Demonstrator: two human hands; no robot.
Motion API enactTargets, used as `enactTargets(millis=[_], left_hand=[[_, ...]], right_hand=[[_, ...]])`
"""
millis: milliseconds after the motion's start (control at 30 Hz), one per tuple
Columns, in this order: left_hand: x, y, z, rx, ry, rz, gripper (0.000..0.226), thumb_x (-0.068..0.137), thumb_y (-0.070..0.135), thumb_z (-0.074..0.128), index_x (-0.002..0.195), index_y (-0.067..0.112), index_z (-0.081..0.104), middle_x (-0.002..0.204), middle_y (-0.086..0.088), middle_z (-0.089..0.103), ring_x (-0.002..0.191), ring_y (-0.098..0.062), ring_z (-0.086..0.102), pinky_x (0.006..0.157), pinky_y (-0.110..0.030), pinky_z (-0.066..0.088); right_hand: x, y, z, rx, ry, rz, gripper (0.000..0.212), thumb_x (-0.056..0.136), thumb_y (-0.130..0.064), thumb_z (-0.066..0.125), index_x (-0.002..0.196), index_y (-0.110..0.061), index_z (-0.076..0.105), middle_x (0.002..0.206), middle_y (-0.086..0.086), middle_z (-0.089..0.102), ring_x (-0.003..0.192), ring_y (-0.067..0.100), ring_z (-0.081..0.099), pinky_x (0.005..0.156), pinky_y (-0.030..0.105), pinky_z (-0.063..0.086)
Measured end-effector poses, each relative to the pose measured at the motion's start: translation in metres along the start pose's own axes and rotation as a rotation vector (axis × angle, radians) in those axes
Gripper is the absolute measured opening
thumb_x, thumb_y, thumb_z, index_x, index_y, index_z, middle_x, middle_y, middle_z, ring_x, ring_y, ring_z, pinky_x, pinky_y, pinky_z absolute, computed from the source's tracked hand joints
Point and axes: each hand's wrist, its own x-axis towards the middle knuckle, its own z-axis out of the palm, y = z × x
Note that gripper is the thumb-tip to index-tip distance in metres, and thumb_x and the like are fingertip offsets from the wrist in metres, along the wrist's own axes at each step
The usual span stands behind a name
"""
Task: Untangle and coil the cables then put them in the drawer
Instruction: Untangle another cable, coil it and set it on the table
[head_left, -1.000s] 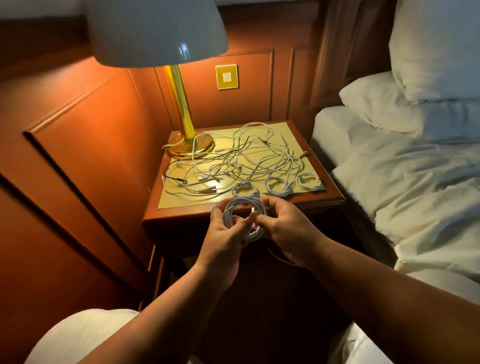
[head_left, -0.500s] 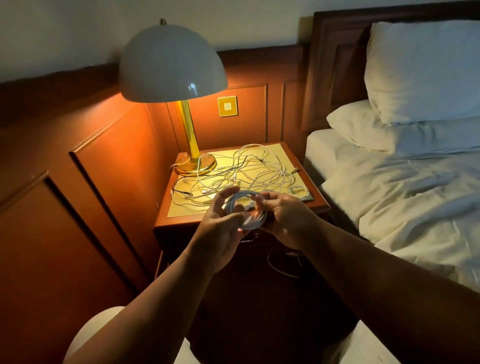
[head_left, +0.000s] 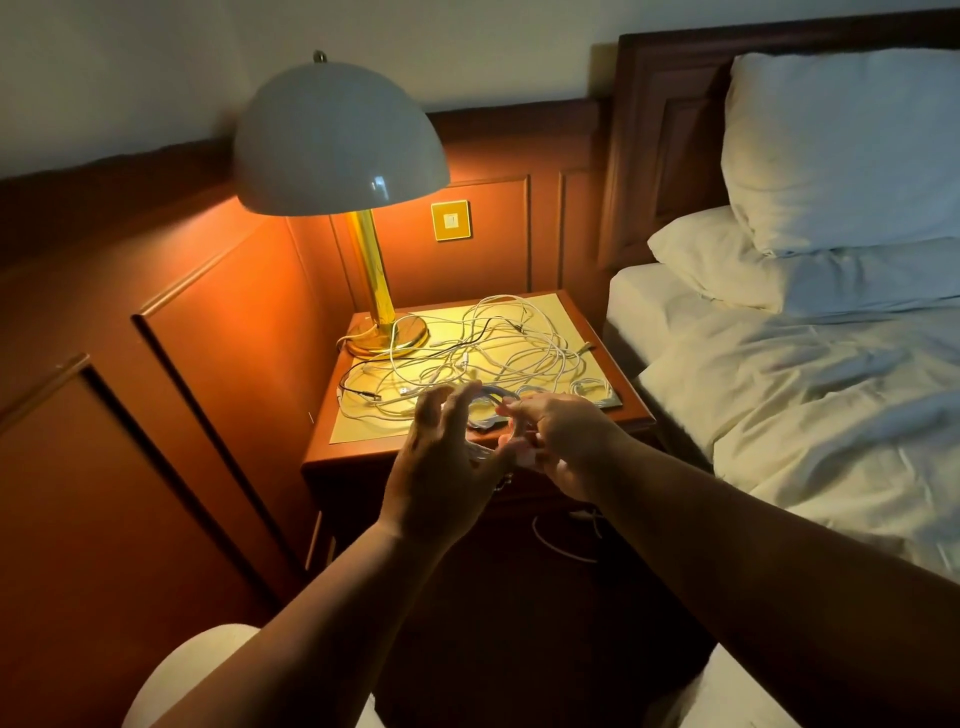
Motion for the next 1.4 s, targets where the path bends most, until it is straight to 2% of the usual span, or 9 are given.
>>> enactTargets(millis=[67,233,433,700,933,1000,1133,1233,1400], left_hand=[[0.002,-0.009,-0.002,0.118,-0.026,0.084,0.080,0.079,0.071,0.055,0.138,0.016,0.048,0.138,-0.012,0.050,0.118,-0.024,0.057,0.084,-0.036,0.058],[0.009,-0.031,-0.001,0.119,-0.148,0.098,0.085,0.075,0.059,0.074,0.141,0.017,0.042,0.134,-0.013,0.053,0.109,-0.027,0.063,0.079,-0.038,0.060],[0.027,-0.085,0.007,0.089,-0.231,0.000,0.085,0.075,0.056,0.071,0.143,0.017,0.039,0.136,-0.013,0.055,0.115,-0.026,0.061,0.086,-0.032,0.058],[0.054,-0.199,-0.002,0.396,-0.542,-0.452,0.091,0.073,0.071,0.067,0.147,0.037,0.028,0.149,0.003,0.044,0.130,-0.022,0.049,0.097,-0.041,0.050],[0.068,-0.257,-0.009,0.304,-0.697,-0.415,0.077,0.075,0.060,0.071,0.141,0.038,0.038,0.142,0.004,0.043,0.129,-0.017,0.042,0.106,-0.040,0.043],[0.070,-0.260,-0.012,0.309,-0.724,-0.340,0.075,0.079,0.056,0.070,0.144,0.038,0.036,0.145,0.006,0.040,0.131,-0.016,0.039,0.107,-0.037,0.041],[0.066,-0.259,-0.004,0.531,-0.708,-0.179,0.076,0.090,0.062,0.046,0.155,0.033,0.020,0.152,0.002,0.035,0.136,-0.019,0.036,0.108,-0.038,0.036],[0.051,-0.257,0.011,0.695,-0.658,-0.162,0.092,0.079,0.070,0.007,0.158,0.022,0.011,0.153,-0.007,0.036,0.134,-0.025,0.042,0.098,-0.039,0.043],[0.042,-0.249,0.025,0.736,-0.561,-0.215,0.092,0.081,0.067,-0.006,0.158,0.021,0.010,0.153,-0.007,0.037,0.134,-0.024,0.042,0.096,-0.040,0.040]], right_hand=[[0.002,-0.001,-0.001,-0.076,0.003,-0.031,0.033,0.095,-0.006,0.058,0.128,-0.008,0.060,0.120,0.007,0.058,0.101,0.022,0.061,0.073,0.022,0.057],[0.018,0.005,0.006,-0.248,-0.021,-0.021,0.016,0.097,-0.023,0.058,0.101,-0.009,0.066,0.102,0.013,0.066,0.099,0.029,0.063,0.096,0.047,0.051],[0.061,0.008,0.019,-0.359,-0.088,-0.074,0.013,0.100,-0.033,0.053,0.099,-0.023,0.061,0.109,0.005,0.064,0.107,0.025,0.060,0.088,0.040,0.046],[0.153,0.017,0.034,-0.630,-0.125,-0.103,0.014,0.097,-0.031,0.058,0.099,-0.019,0.067,0.103,0.004,0.067,0.094,0.019,0.058,0.089,0.039,0.050],[0.203,0.028,0.065,-1.084,-0.240,-0.307,0.021,0.096,-0.032,0.058,0.111,-0.020,0.067,0.104,-0.003,0.064,0.095,0.015,0.059,0.072,0.026,0.044],[0.213,0.031,0.072,-1.210,-0.251,-0.357,0.023,0.096,-0.033,0.058,0.115,-0.022,0.066,0.112,0.000,0.065,0.100,0.017,0.060,0.077,0.028,0.048],[0.233,0.040,0.081,-1.562,-0.262,-0.518,0.039,0.093,-0.041,0.059,0.131,-0.030,0.057,0.133,0.001,0.058,0.124,0.024,0.050,0.100,0.040,0.045],[0.238,0.042,0.082,-1.730,-0.318,-0.592,0.039,0.096,-0.041,0.054,0.133,-0.028,0.056,0.134,-0.001,0.058,0.128,0.024,0.045,0.102,0.042,0.039],[0.242,0.043,0.081,-1.832,-0.318,-0.653,0.041,0.095,-0.026,0.059,0.136,-0.028,0.053,0.133,0.000,0.057,0.127,0.025,0.045,0.103,0.043,0.038]])
